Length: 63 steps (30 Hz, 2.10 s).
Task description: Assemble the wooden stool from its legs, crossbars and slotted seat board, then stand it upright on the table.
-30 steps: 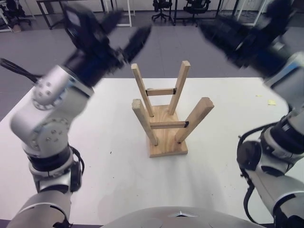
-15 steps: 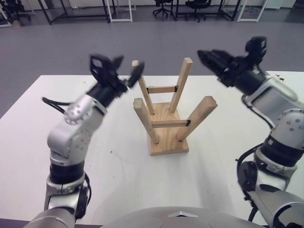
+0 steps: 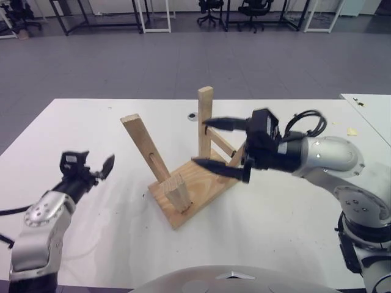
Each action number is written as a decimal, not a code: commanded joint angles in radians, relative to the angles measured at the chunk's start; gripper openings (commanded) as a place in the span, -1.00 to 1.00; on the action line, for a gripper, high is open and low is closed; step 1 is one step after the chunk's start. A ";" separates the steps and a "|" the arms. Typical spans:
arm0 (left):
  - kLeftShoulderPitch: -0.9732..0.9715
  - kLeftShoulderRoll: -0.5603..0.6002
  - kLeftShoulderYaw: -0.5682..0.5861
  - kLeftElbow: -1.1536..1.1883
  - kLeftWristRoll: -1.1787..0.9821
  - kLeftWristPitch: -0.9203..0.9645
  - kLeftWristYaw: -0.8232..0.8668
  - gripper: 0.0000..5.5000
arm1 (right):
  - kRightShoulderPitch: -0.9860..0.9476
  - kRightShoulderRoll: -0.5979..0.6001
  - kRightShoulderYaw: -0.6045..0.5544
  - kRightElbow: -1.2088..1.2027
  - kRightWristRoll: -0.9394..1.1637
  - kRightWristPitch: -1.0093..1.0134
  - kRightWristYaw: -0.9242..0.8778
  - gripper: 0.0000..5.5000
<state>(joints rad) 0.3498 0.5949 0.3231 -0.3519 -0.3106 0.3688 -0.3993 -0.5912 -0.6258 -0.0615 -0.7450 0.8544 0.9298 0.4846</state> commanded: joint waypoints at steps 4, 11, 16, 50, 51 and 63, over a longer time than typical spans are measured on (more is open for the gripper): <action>0.092 0.174 -0.246 -0.093 0.123 0.083 -0.220 0.41 | 0.084 -0.195 -0.114 0.489 -0.349 -0.188 -0.092 0.48; -0.242 -0.019 -0.437 0.220 0.228 0.007 -0.136 0.41 | 0.315 0.082 0.337 1.054 -0.716 -0.677 0.074 0.48; -0.413 -0.100 -0.489 0.390 0.273 -0.070 -0.126 0.41 | 0.413 0.025 0.343 0.964 -0.760 -0.668 0.152 0.48; -0.026 0.155 0.027 -0.508 -0.425 0.421 -0.400 0.41 | 0.784 -0.234 -0.250 -0.014 -0.185 0.006 0.351 0.48; -0.028 0.164 0.039 -0.499 -0.432 0.423 -0.401 0.41 | 0.790 -0.245 -0.266 -0.022 -0.171 0.019 0.357 0.48; 0.077 0.345 -0.108 -0.320 -0.254 0.260 -0.646 0.41 | 0.881 -0.384 -0.075 0.202 -0.462 -0.312 0.494 0.48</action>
<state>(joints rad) 0.4891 0.9472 0.2711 -0.6932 -0.5772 0.6619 -1.0425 0.3488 -1.0158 -0.1969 -0.5615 0.3903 0.6766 0.9319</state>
